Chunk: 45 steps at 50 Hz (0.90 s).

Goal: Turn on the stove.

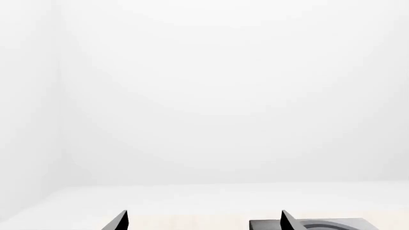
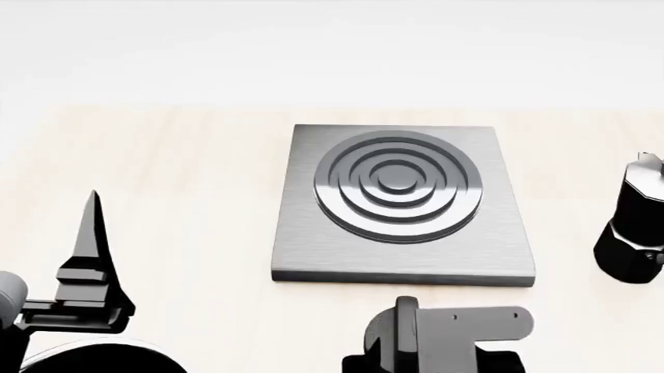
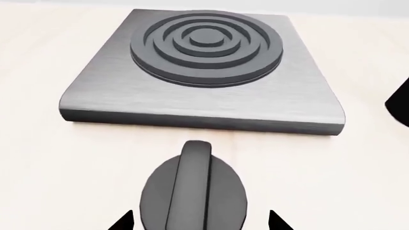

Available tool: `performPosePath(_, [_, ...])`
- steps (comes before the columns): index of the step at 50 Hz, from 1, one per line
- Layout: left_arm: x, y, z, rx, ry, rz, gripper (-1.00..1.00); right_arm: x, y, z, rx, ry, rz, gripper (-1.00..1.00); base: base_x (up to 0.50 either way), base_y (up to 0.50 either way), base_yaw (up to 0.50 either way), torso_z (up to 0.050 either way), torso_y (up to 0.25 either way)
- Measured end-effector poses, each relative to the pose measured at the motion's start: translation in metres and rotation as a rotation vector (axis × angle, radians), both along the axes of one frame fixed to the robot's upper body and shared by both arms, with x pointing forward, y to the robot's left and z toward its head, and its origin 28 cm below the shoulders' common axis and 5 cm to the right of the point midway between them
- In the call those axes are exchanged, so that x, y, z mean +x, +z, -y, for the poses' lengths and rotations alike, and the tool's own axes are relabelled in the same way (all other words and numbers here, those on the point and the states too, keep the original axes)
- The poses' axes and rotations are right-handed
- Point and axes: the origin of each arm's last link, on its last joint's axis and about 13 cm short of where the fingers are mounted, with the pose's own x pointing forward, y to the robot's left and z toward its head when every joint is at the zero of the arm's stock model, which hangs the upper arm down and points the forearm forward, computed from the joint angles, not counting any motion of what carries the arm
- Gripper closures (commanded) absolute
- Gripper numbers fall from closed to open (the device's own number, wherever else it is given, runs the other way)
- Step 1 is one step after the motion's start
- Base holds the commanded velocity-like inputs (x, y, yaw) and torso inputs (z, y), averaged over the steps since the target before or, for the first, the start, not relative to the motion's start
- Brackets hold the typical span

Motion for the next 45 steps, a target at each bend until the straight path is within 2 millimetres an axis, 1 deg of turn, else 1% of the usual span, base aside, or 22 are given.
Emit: performPosePath(45, [0.000,0.000,0.001,0.001,-0.001,0.000,-1.00,0.016,-0.015,-0.001,0.000,-0.004,-0.052,-1.00,0.00,0.00,0.00,0.000,0.000])
